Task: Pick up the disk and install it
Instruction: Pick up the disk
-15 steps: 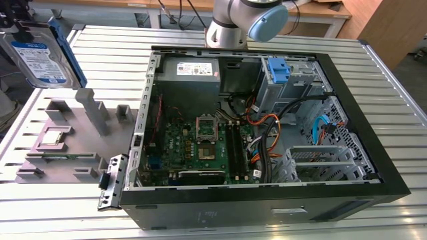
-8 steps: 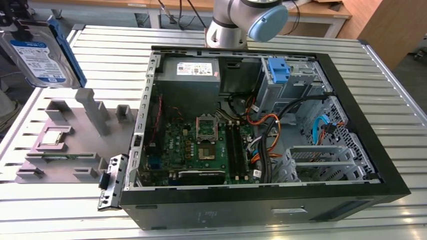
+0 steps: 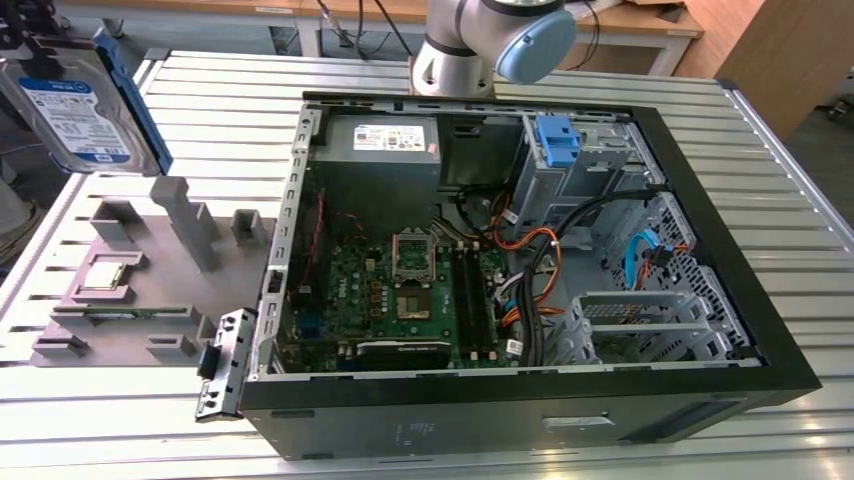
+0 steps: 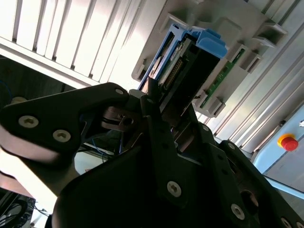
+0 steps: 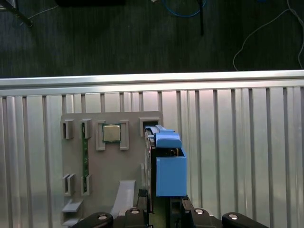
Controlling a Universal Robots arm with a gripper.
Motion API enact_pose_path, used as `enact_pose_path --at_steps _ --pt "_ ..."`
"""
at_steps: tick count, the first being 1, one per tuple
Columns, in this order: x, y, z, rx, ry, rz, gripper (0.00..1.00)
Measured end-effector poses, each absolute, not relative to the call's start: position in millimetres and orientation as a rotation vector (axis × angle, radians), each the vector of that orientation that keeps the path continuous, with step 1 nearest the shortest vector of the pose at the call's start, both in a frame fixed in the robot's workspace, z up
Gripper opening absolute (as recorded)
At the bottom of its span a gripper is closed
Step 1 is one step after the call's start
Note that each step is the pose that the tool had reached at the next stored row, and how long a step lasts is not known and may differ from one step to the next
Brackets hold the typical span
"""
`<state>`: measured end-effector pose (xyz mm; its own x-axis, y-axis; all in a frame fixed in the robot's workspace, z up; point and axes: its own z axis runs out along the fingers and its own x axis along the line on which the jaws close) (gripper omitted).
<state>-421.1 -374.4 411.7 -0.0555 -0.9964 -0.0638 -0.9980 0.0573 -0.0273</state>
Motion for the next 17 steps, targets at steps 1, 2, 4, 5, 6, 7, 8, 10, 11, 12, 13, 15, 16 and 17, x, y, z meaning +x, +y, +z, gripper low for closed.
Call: enact_pose_path --at_steps 1,2,4,5,6,7,8,10,11,12,13,15,16,17 --pt "-421.1 -374.4 412.1 -2.113 2.236 0.037 0.35" --pt "-421.1 -374.4 412.4 -2.113 2.236 0.037 0.35" --pt "-421.1 -374.4 413.3 -2.113 2.236 0.037 0.35" --pt "-421.1 -374.4 413.7 -2.113 2.236 0.037 0.35" --pt "-421.1 -374.4 414.1 -2.113 2.236 0.037 0.35" --pt "-421.1 -374.4 414.6 -2.113 2.236 0.037 0.35" --pt "-421.1 -374.4 415.0 -2.113 2.236 0.037 0.35" --pt "-421.1 -374.4 415.9 -2.113 2.236 0.037 0.35" --pt "-421.1 -374.4 416.3 -2.113 2.236 0.037 0.35" --pt "-421.1 -374.4 416.5 -2.113 2.236 0.037 0.35" --pt "-421.1 -374.4 416.7 -2.113 2.236 0.037 0.35" --pt "-421.1 -374.4 417.3 -2.113 2.236 0.037 0.35" --pt "-421.1 -374.4 417.6 -2.113 2.236 0.037 0.35" --pt "-421.1 -374.4 418.0 -2.113 2.236 0.037 0.35"
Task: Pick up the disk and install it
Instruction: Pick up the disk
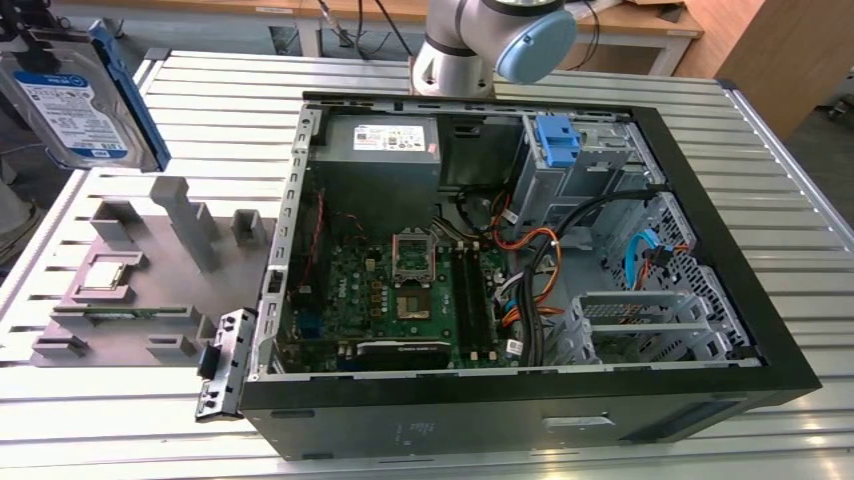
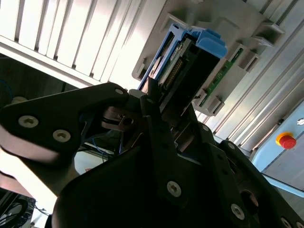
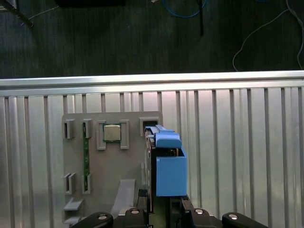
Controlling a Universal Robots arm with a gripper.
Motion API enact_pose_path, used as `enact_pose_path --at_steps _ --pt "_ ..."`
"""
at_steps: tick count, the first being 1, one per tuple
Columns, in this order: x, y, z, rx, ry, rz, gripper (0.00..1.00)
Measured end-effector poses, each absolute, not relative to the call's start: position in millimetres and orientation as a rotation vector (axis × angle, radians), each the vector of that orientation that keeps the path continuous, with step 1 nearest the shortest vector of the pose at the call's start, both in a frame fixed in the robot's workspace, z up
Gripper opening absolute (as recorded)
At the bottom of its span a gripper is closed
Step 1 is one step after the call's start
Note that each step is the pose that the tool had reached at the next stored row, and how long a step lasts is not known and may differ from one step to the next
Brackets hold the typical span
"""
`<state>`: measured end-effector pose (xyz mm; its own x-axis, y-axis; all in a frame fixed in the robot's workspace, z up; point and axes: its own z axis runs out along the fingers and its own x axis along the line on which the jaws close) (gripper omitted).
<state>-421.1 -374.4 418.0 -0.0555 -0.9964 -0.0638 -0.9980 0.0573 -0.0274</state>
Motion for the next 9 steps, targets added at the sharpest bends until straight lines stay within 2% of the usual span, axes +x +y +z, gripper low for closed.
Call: enact_pose_path --at_steps 9 --pt "-421.1 -374.4 421.7 -2.113 2.236 0.037 0.35"
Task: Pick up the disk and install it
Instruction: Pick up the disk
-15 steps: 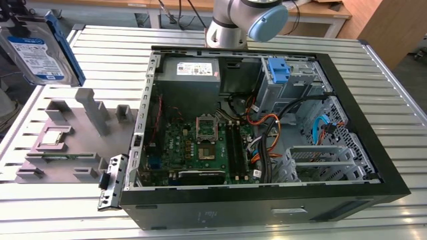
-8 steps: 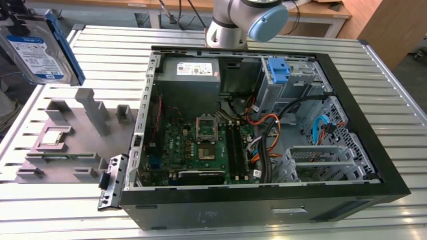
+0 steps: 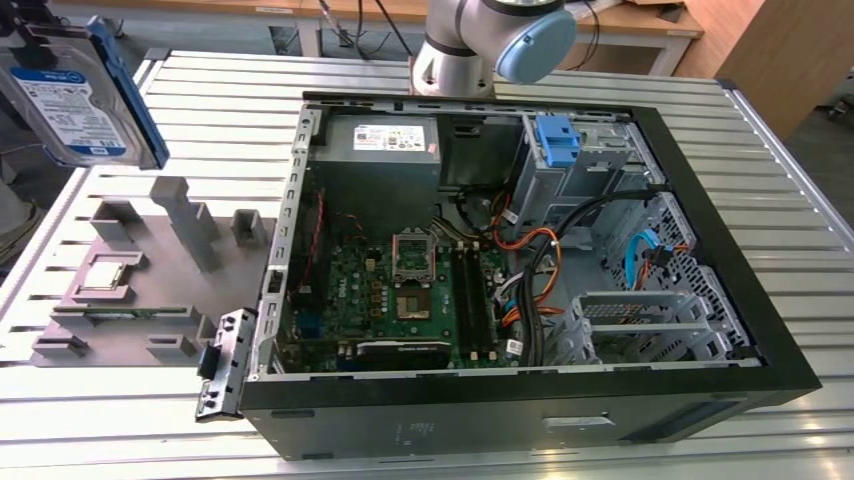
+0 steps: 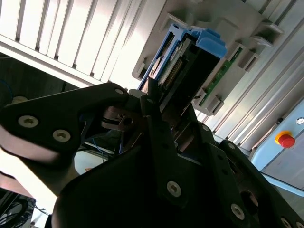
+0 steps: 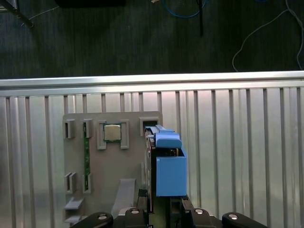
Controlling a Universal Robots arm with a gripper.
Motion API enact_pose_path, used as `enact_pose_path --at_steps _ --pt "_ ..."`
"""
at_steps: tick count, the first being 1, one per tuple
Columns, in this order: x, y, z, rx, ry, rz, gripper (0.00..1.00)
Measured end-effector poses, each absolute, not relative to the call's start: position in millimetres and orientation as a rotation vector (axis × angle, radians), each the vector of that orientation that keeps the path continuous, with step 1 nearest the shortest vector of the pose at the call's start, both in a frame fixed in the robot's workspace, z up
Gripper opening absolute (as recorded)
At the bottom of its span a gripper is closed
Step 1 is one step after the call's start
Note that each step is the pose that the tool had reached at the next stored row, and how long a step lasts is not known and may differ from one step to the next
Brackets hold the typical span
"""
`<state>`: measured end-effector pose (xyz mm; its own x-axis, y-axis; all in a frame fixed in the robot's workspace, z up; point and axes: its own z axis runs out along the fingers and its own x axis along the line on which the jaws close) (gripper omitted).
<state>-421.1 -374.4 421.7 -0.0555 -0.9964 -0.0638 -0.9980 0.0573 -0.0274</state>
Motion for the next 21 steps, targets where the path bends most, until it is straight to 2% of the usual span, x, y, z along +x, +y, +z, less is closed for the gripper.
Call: enact_pose_path --at_steps 21 --pt "-421 -374 433 -2.113 2.236 0.037 0.35"
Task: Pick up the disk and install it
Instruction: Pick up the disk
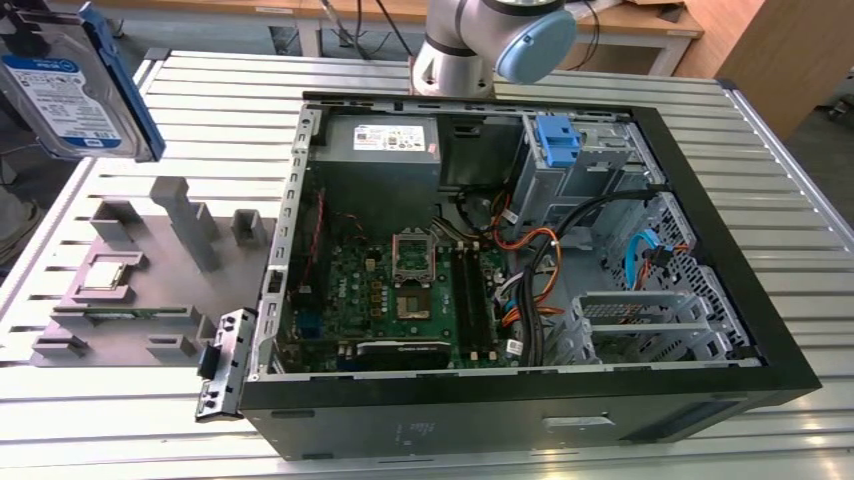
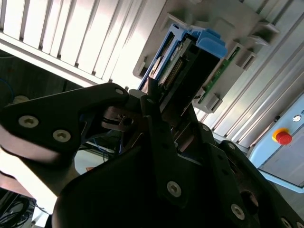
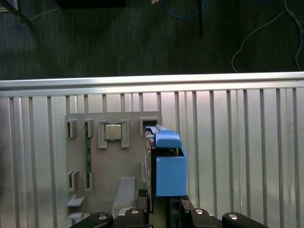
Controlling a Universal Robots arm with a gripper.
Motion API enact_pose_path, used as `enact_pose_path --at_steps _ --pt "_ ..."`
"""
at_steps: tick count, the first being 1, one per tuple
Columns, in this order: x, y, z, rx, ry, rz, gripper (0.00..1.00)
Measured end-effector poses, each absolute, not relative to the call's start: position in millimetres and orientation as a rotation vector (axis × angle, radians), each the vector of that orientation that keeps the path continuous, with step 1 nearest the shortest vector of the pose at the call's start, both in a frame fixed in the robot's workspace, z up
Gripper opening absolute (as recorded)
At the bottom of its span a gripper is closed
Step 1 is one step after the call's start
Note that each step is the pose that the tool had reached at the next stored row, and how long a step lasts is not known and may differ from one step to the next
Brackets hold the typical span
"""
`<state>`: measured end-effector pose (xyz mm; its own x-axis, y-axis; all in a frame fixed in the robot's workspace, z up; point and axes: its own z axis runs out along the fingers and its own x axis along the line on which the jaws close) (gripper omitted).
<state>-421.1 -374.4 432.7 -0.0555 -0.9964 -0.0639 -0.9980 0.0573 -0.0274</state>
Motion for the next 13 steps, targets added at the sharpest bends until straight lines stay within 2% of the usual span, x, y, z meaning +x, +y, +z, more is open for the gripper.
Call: enact_pose_path --at_steps 13 --pt "-421.1 -374.4 442.8 -2.113 2.236 0.037 0.35"
